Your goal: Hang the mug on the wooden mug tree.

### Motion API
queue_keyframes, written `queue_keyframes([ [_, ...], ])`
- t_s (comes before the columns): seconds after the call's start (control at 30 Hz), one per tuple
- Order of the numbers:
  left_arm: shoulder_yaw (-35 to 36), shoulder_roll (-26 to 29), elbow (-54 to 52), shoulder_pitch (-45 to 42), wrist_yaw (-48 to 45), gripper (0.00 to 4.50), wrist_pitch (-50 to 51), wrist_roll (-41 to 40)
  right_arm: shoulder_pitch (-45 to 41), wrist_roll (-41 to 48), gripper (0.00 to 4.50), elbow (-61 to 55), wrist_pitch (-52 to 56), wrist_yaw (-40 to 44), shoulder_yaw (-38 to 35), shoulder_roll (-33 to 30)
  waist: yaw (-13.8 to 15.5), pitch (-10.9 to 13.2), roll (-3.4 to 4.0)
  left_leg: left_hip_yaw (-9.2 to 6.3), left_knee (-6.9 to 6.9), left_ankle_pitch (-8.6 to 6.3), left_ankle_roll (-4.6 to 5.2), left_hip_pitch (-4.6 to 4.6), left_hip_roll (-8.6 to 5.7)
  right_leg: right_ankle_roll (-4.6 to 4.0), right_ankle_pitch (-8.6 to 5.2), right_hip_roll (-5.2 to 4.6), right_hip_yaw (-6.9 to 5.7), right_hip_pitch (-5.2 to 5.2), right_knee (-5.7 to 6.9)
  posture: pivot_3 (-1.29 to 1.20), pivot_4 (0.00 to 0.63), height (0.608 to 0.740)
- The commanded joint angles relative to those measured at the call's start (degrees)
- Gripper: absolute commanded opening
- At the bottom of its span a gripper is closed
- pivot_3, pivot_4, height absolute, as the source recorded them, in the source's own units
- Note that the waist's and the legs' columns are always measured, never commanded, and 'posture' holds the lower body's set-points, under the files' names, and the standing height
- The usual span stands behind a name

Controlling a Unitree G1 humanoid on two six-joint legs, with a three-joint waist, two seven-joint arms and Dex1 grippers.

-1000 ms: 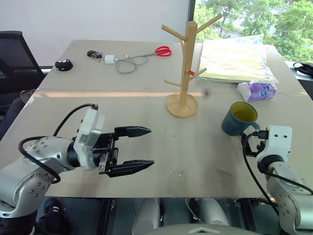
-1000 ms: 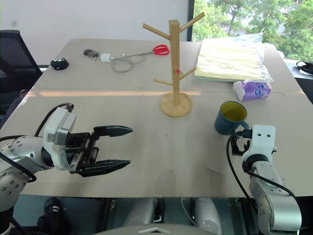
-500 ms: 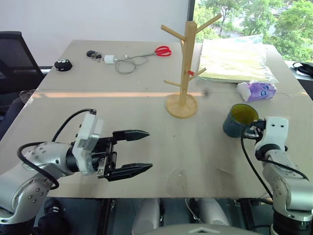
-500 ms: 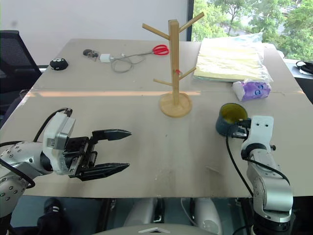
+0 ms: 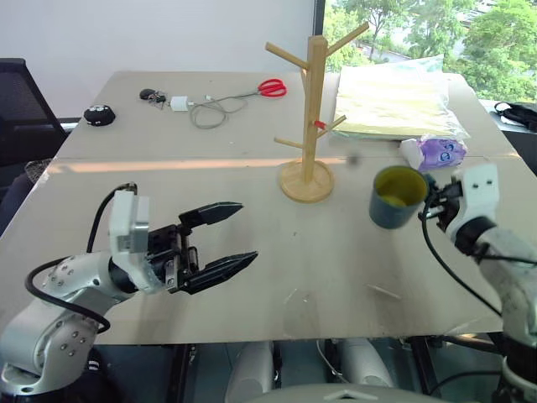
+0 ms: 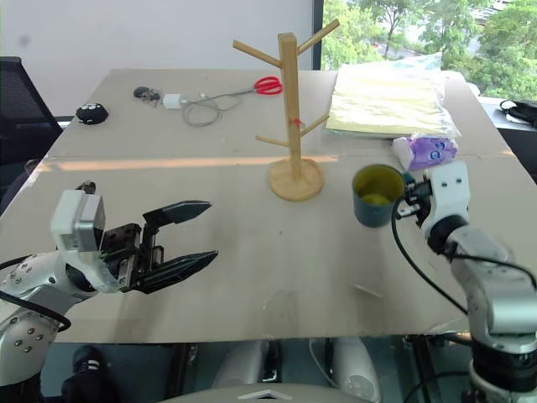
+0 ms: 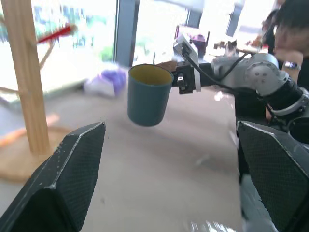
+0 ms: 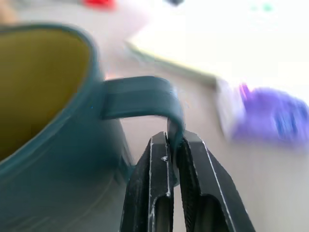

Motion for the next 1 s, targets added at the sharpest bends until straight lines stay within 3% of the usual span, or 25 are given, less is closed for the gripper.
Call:
queue_keyframes([
  [0.03,3.49,0.81,0.28,0.26,-1.51,4.50,-0.99,-2.66,-6.27,4.41,0.15,-2.22,2.18,3.50,0.46,-3.20,0.14,0.00,0.00,-0.04,-0.04,0.00,0.00,0.00,0.00,0.00,0.00,0.01,-0.03,0.01,0.00,0.00,0.150,0.740],
  [0.13,5.99,1.19,0.50,0.95,-2.02,4.50,-0.08,-5.53,-14.65,6.48,0.15,-1.52,6.23,5.67,4.55,-6.65,0.12,0.04,0.03,0.00,-0.05,0.00,0.00,-0.07,0.02,-0.01,0.01,-0.04,0.01,-0.07,0.00,0.00,0.150,0.740],
  [0.37,9.55,1.71,0.94,4.15,-3.27,4.50,0.45,-7.39,-28.24,8.24,0.15,2.26,14.15,6.42,12.76,-7.96,0.28,0.01,-0.04,0.04,-0.05,0.00,0.00,-0.13,0.02,0.00,0.01,-0.10,0.02,-0.08,-0.06,0.00,0.150,0.740],
  [0.67,11.20,1.23,2.63,7.20,-4.67,4.50,-0.71,-5.86,-38.03,6.68,0.15,6.60,23.09,1.42,17.93,-3.81,0.04,0.02,-0.04,0.07,-0.06,0.01,-0.02,-0.14,0.01,-0.02,0.00,-0.14,0.01,-0.12,-0.04,0.00,0.150,0.740],
  [1.0,10.40,-0.08,1.64,9.03,-4.18,4.50,-1.69,-5.26,-44.68,2.86,0.15,11.53,24.79,-2.84,23.52,3.25,-0.03,0.03,-0.02,0.10,-0.07,0.02,-0.04,-0.16,0.01,-0.01,0.01,-0.20,-0.02,-0.14,-0.04,0.00,0.150,0.740],
])
